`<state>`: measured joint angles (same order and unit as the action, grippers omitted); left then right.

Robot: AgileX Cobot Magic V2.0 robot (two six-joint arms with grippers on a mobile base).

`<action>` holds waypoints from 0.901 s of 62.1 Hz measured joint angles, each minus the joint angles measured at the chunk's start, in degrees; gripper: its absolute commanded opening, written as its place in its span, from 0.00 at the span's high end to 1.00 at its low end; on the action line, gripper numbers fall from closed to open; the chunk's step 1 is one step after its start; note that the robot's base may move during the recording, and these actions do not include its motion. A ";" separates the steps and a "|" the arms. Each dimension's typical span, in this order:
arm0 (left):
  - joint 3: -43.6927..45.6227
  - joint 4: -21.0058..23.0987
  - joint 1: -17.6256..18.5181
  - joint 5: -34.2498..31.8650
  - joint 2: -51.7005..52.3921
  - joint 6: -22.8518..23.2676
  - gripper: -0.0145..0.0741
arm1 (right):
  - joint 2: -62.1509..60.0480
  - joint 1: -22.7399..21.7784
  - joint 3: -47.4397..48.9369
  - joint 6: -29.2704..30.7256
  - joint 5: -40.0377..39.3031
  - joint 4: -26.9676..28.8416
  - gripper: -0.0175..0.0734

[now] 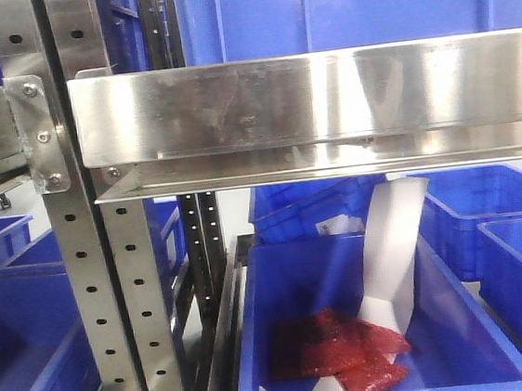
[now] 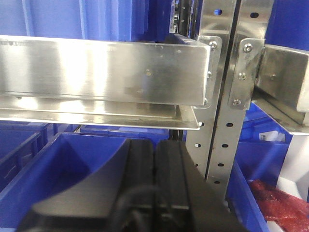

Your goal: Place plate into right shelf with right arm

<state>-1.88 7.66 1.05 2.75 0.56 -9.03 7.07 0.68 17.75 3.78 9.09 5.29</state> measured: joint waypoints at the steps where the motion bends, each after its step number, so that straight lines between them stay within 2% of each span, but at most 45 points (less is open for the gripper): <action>1: 0.00 0.00 0.00 0.00 0.00 0.00 0.98 | 0.00 0.00 0.00 0.00 0.00 0.00 0.75; 43: 0.00 0.00 0.00 0.00 0.00 0.00 0.98 | 0.00 0.00 0.00 0.00 -1.02 0.09 0.75; 56: 0.00 0.00 0.00 0.00 0.00 0.00 0.98 | 0.00 0.00 0.00 0.00 -2.25 2.31 0.75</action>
<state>-1.88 7.66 1.05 2.75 0.56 -9.03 7.07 0.68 17.75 3.78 6.85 7.60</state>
